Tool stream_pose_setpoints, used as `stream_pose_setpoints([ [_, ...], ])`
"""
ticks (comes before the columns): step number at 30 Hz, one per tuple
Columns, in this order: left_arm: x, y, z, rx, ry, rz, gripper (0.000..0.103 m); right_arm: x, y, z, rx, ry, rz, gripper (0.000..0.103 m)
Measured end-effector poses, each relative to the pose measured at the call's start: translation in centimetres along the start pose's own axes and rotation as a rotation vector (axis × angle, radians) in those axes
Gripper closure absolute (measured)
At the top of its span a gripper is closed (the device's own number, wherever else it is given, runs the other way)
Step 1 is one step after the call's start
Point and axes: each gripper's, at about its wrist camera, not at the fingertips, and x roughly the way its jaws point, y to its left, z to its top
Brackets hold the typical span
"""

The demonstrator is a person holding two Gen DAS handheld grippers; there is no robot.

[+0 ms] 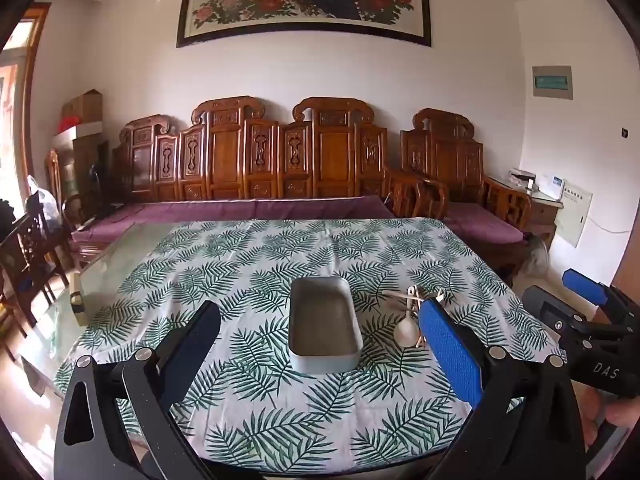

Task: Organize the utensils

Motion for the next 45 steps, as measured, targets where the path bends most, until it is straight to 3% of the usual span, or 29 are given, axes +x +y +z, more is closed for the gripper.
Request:
stream_pose_setpoints([
  [45, -0.5, -0.12, 0.13, 0.021, -0.008, 0.014, 0.007, -0.12, -0.59, 0.56, 0.013, -0.002, 0.004, 0.003],
])
